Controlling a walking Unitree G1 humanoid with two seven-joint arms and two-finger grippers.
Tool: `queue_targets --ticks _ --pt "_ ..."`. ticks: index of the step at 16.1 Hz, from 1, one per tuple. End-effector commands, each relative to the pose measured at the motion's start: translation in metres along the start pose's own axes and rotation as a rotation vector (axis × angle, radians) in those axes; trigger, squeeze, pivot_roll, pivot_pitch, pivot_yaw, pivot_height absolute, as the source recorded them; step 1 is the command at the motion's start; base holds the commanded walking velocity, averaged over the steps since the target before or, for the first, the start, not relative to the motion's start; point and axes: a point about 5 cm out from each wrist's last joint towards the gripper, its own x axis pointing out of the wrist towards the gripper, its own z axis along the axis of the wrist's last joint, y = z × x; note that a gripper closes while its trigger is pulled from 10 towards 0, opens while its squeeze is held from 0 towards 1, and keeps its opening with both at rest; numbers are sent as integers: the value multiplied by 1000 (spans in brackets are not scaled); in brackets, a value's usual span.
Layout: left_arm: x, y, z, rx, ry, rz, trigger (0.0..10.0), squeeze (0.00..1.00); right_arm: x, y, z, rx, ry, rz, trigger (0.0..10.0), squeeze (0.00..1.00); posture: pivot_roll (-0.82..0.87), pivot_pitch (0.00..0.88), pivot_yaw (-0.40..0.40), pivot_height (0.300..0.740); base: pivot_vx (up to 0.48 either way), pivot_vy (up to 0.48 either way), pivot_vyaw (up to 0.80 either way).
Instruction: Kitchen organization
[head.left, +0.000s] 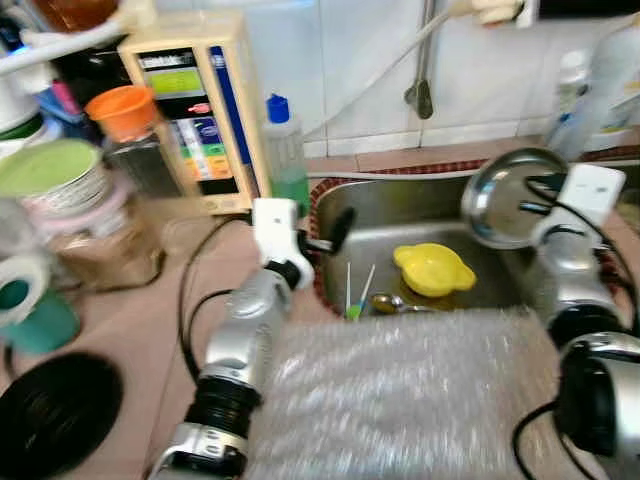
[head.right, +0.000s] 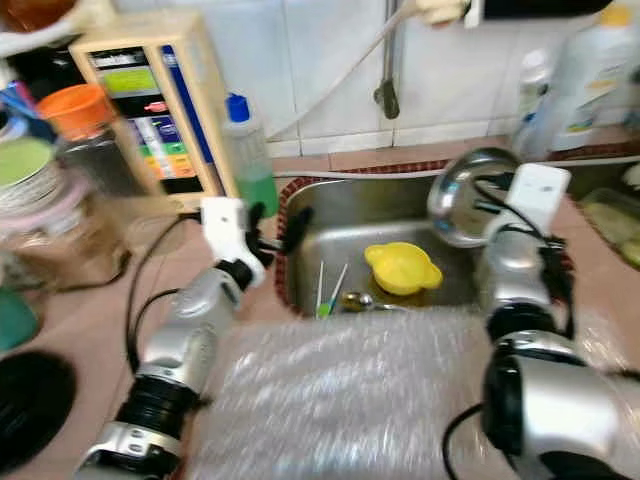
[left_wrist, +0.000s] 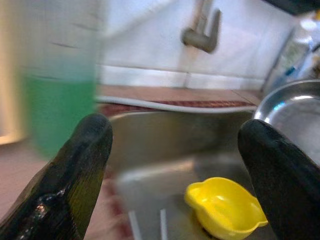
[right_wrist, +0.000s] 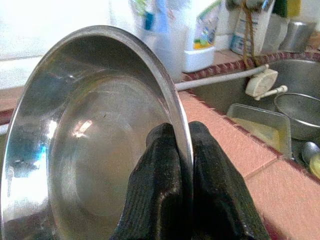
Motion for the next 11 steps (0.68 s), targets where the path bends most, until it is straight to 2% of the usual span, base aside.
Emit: queue_targets --ticks 1,5,6,11 --pt "-3 11 -1 10 15 39 10000 0 -2 17 6 12 -14 55 10000 0 31 0 89 740 0 0 0" --pt "-6 14 0 1 8 50 10000 0 -5 23 0 10 0 75 10000 0 30 0 96 740 0 0 0" --pt "-6 13 0 -21 2 39 10000 0 -6 23 -1 12 1 77 10000 0 30 0 96 740 0 0 0" --pt "-5 16 3 -12 0 62 10000 0 -8 21 -9 14 21 64 10000 0 28 0 100 740 0 0 0"
